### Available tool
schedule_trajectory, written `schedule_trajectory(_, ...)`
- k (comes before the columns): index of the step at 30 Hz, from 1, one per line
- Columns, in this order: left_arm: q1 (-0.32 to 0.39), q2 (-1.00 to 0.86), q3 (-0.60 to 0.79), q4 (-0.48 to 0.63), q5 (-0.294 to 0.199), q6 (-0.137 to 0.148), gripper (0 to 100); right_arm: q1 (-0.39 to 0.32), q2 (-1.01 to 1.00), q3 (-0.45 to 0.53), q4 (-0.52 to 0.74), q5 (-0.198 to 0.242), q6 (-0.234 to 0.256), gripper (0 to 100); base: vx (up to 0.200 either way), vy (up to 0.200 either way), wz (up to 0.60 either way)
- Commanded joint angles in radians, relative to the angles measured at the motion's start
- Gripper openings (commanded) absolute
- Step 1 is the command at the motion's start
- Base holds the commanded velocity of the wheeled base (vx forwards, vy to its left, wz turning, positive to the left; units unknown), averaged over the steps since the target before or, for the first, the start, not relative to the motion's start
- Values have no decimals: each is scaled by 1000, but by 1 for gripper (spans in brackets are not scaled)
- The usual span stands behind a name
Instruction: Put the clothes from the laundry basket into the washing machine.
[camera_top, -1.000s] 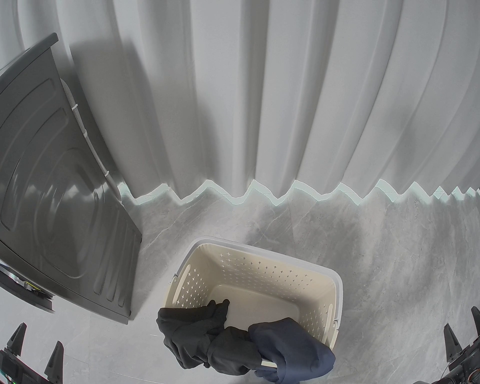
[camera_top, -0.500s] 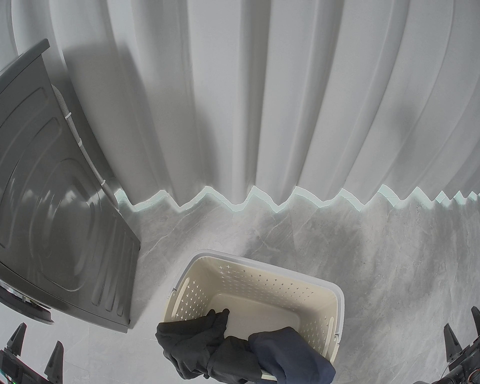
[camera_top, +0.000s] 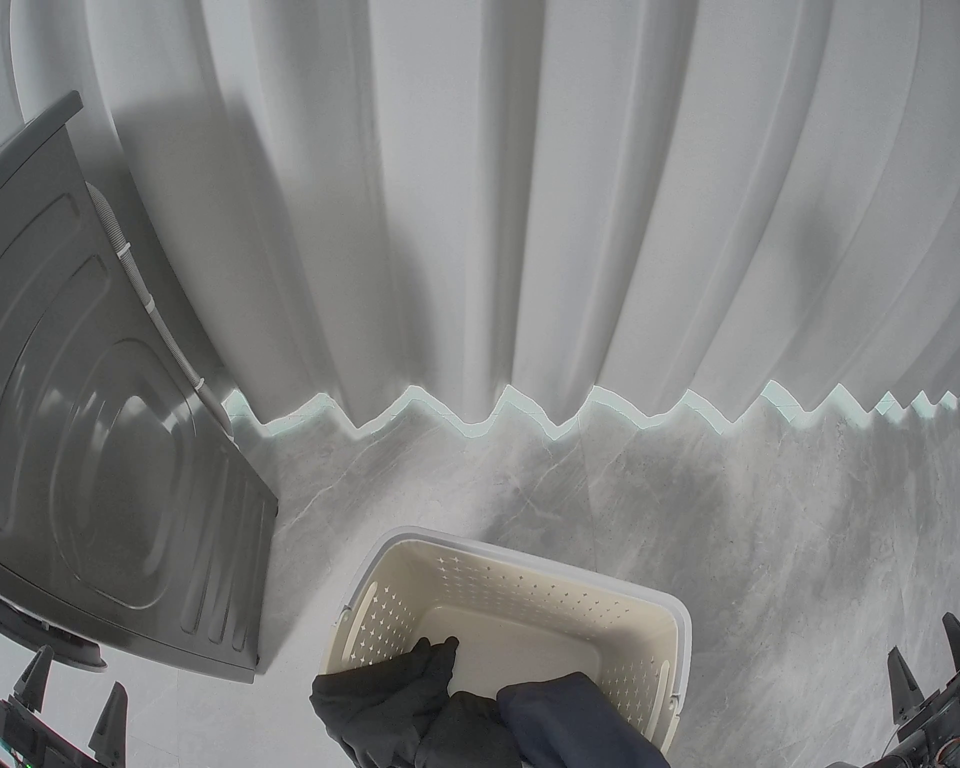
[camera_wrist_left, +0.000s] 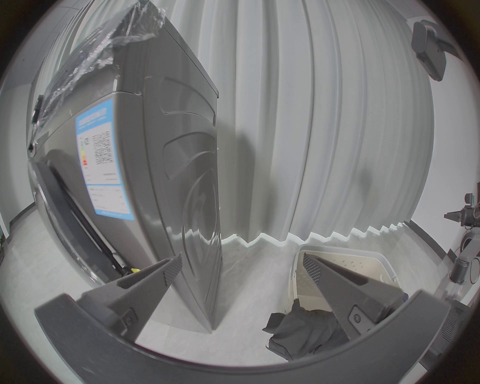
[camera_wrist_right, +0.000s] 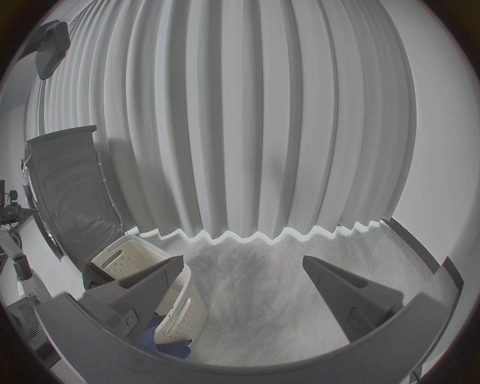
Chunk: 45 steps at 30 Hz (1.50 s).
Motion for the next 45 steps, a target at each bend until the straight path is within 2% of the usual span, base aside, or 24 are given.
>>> schedule_trajectory(1,0,-15,18,0,1,-1,100,0,-17,18,0,0,0,100,0,0,0)
schedule_trajectory(9,0,-15,18,0,1,-1,100,0,-17,18,0,0,0,100,0,0,0)
schedule_trajectory(18,0,-15,18,0,1,-1,100,0,-17,18,0,0,0,100,200,0,0)
schedule_trajectory(45,0,-15,18,0,1,-2,100,0,-17,18,0,0,0,100,0,0,0)
